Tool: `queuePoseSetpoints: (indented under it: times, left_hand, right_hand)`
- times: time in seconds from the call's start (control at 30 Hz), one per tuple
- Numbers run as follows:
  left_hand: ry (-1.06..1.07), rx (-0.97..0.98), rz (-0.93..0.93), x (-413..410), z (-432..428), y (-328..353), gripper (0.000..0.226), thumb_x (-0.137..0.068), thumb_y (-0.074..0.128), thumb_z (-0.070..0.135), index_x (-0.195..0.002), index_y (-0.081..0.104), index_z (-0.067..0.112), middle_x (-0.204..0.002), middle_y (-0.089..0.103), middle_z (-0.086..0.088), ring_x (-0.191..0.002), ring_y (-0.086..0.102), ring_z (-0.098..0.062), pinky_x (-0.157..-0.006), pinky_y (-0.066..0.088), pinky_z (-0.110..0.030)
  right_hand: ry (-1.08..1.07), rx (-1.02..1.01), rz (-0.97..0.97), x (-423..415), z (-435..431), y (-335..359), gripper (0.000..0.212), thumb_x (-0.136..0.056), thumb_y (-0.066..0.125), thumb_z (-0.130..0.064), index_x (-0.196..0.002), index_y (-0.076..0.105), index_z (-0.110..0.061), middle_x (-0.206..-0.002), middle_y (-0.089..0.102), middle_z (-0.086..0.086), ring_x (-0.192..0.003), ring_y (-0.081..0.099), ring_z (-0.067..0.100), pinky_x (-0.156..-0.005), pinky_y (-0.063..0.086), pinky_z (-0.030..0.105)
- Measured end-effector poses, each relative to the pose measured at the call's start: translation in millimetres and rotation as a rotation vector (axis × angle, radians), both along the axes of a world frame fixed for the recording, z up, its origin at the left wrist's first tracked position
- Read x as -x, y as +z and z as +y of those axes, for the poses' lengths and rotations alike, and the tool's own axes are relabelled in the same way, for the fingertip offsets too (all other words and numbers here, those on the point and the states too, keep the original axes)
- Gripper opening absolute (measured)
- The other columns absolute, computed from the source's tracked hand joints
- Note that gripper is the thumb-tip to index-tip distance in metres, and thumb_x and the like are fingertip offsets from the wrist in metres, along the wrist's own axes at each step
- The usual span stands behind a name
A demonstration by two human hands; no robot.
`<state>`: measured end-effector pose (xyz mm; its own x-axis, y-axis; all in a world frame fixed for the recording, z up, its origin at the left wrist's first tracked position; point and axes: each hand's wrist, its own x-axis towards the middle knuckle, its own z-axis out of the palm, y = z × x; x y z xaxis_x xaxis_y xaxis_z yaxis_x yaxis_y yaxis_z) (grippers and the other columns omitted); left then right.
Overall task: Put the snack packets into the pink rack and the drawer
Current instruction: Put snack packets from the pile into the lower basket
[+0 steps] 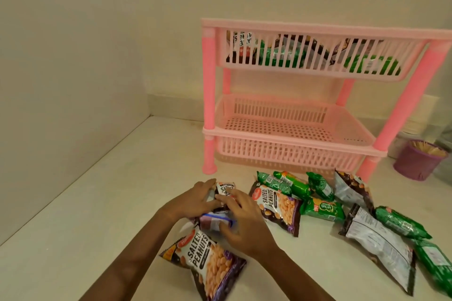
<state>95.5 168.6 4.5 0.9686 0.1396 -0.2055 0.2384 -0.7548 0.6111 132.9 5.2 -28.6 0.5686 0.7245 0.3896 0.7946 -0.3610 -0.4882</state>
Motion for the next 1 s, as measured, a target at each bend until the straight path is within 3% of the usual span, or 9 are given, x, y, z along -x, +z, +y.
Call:
queuePoseSetpoints:
  times: [0.07,0.17,0.23,0.33,0.47,0.67,0.77,0.9,1.0]
  left_hand:
    - [-0.002,-0.006,-0.006,3.7,1.9,2.2,0.05,-0.092,0.052,0.034,-0.135,0.035,0.016,-0.132,0.048,-0.006,-0.116,0.048,-0.018,-0.092,0.043,-0.022]
    - [0.002,-0.004,0.133,6.0,5.2,6.0,0.055,-0.092,0.05,0.038,-0.139,0.033,0.016,-0.124,0.054,-0.006,-0.095,0.053,-0.015,-0.065,0.045,-0.011]
    - [0.002,-0.042,0.235,4.3,8.7,7.9,0.054,-0.091,0.05,0.042,-0.132,0.043,0.006,-0.125,0.058,-0.015,-0.089,0.058,-0.021,-0.071,0.047,-0.021]
    - [-0.071,-0.086,0.316,0.9,12.0,10.9,0.051,-0.089,0.052,0.044,-0.117,0.057,0.002,-0.119,0.062,-0.02,-0.087,0.054,-0.018,-0.074,0.042,-0.024]
    - [-0.114,-0.176,0.361,-5.0,9.2,9.8,0.055,-0.084,0.064,0.038,-0.125,0.05,0.006,-0.128,0.055,-0.013,-0.101,0.055,-0.022,-0.074,0.042,-0.022]
    - [-0.166,-0.228,0.346,-15.7,6.2,8.8,0.043,-0.077,0.073,0.027,-0.108,0.06,0.001,-0.093,0.059,-0.007,-0.06,0.05,-0.01,-0.056,0.037,-0.017]
    - [-0.196,-0.265,0.31,-17.6,11.3,8.9,0.031,-0.077,0.073,0.03,-0.091,0.06,0.007,-0.088,0.052,-0.004,-0.068,0.047,-0.014,-0.054,0.032,-0.018]
    - [-0.208,-0.279,0.211,-20.1,19.1,15.2,0.033,-0.076,0.073,0.033,-0.09,0.053,0.01,-0.088,0.046,-0.003,-0.064,0.04,-0.009,-0.047,0.026,-0.014]
    - [-0.203,-0.264,0.132,-25.0,22.3,24.3,0.033,-0.076,0.073,0.034,-0.095,0.055,0.014,-0.092,0.049,0.0,-0.067,0.044,-0.005,-0.049,0.032,-0.007]
  right_hand:
    - [-0.031,-0.004,-0.075,0.8,0.5,-0.4,0.062,-0.076,0.048,-0.057,-0.122,0.058,-0.016,-0.129,0.057,0.009,-0.123,0.049,0.023,-0.102,0.038,0.042]
    - [-0.059,0.07,-0.077,-6.4,0.2,-5.9,0.054,-0.081,0.056,-0.044,-0.128,0.053,-0.017,-0.138,0.048,0.013,-0.13,0.042,0.025,-0.105,0.037,0.045]
    - [-0.043,0.174,0.012,-12.9,-0.1,-9.5,0.054,-0.085,0.057,-0.036,-0.136,0.041,-0.028,-0.148,0.034,0.003,-0.138,0.028,0.017,-0.111,0.026,0.038]
    - [-0.044,0.159,0.09,-17.1,2.1,-7.9,0.047,-0.088,0.053,-0.032,-0.134,0.042,-0.035,-0.145,0.036,-0.001,-0.135,0.029,0.016,-0.11,0.027,0.037]
    - [-0.046,0.141,0.12,-20.2,6.4,-4.3,0.042,-0.091,0.051,-0.027,-0.133,0.044,-0.033,-0.142,0.038,0.002,-0.132,0.035,0.018,-0.105,0.032,0.037]
    - [-0.037,0.142,0.07,-27.0,14.6,1.5,0.04,-0.092,0.048,-0.013,-0.13,0.051,-0.027,-0.129,0.049,0.006,-0.116,0.05,0.022,-0.09,0.043,0.031]
    - [-0.051,0.094,0.049,-31.6,15.7,5.6,0.034,-0.094,0.046,-0.012,-0.124,0.056,-0.023,-0.119,0.055,0.006,-0.109,0.054,0.019,-0.086,0.042,0.026]
    - [-0.089,0.017,0.017,-42.4,15.2,17.1,0.027,-0.096,0.044,-0.01,-0.115,0.063,-0.015,-0.11,0.059,0.008,-0.1,0.057,0.019,-0.079,0.039,0.019]
    - [-0.102,-0.041,0.013,-49.5,12.7,29.5,0.027,-0.095,0.045,-0.008,-0.113,0.065,-0.011,-0.11,0.061,0.01,-0.101,0.056,0.018,-0.076,0.033,0.013]
